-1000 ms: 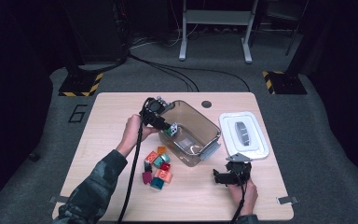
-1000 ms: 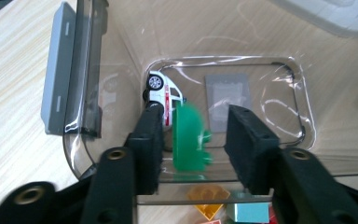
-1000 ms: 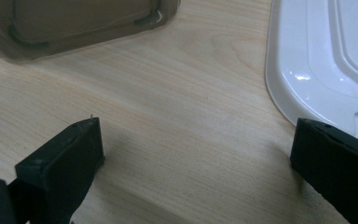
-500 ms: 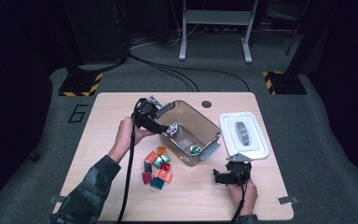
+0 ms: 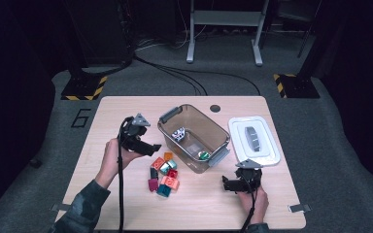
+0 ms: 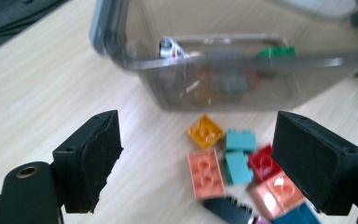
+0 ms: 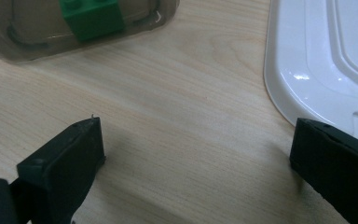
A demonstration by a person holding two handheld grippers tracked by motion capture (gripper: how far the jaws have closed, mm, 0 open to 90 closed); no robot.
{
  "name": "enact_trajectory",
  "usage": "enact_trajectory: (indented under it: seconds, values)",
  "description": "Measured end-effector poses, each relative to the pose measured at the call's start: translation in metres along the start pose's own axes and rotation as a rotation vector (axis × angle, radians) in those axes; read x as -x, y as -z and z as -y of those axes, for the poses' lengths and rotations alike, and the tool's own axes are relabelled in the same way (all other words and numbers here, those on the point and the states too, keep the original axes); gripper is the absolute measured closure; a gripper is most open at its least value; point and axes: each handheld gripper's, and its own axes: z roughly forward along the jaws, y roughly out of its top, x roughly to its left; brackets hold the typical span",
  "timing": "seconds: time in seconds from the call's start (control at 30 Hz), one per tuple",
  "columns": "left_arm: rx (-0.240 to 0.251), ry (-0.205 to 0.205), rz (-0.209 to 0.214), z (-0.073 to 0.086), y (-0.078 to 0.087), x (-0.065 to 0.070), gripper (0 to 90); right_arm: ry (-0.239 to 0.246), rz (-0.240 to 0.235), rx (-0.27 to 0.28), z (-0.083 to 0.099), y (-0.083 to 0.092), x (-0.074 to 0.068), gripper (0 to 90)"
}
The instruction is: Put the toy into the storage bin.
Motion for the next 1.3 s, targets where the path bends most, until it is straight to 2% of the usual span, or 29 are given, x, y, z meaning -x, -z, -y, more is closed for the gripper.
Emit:
enact_trajectory:
  seconds: [0.07, 0.1, 0.23, 0.27, 0.33, 0.37, 0.5, 0.7, 0.8, 0.93, 0.97, 1.2, 1.3]
  values:
    - [-0.018, 0.010, -0.002, 0.013, -0.002, 0.000, 15.5, 0.000, 0.000, 0.000, 0.000, 0.000, 0.000, 2.1]
    - [-0.018, 0.010, -0.002, 0.013, -0.002, 0.000, 15.5, 0.001, 0.000, 0.000, 0.000, 0.000, 0.000, 2.1]
    - [-0.042, 0.032, 0.004, 0.031, -0.009, 0.001, 15.5, 0.011, -0.003, -0.004, 0.000, 0.000, 0.001, 2.2]
    - [-0.049, 0.034, 0.003, 0.034, -0.012, 0.001, 15.7, 0.000, 0.002, 0.000, 0.000, 0.000, 0.000, 2.2]
    - [-0.067, 0.040, 0.011, 0.042, -0.018, 0.004, 16.0, 0.014, -0.003, -0.005, 0.000, 0.000, 0.001, 2.2]
    - [-0.073, 0.042, 0.015, 0.044, -0.020, 0.005, 15.9, 0.001, -0.002, 0.000, 0.000, 0.000, 0.000, 2.2]
    - [-0.096, 0.042, 0.025, 0.057, -0.033, 0.016, 16.0, 0.003, 0.000, -0.001, 0.000, 0.000, 0.000, 2.2]
    - [-0.132, 0.046, 0.030, 0.064, -0.049, 0.024, 15.9, 0.014, -0.003, -0.005, 0.000, 0.000, 0.001, 2.2]
    - [-0.146, 0.040, 0.026, 0.065, -0.054, 0.024, 15.9, 0.007, -0.003, -0.003, 0.000, 0.000, 0.000, 2.2]
    - [-0.161, 0.063, 0.038, 0.066, -0.063, 0.021, 16.3, 0.007, -0.003, -0.003, 0.000, 0.000, 0.000, 2.2]
    - [-0.161, 0.062, 0.030, 0.067, -0.064, 0.020, 18.6, 0.008, -0.001, -0.003, 0.000, 0.000, 0.000, 2.2]
    - [-0.190, 0.057, 0.025, 0.069, -0.063, 0.014, 25.2, 0.005, -0.001, -0.002, 0.000, 0.000, 0.000, 2.2]
    - [-0.188, 0.062, 0.022, 0.070, -0.062, 0.012, 24.9, 0.013, -0.002, -0.005, 0.000, 0.000, 0.001, 2.2]
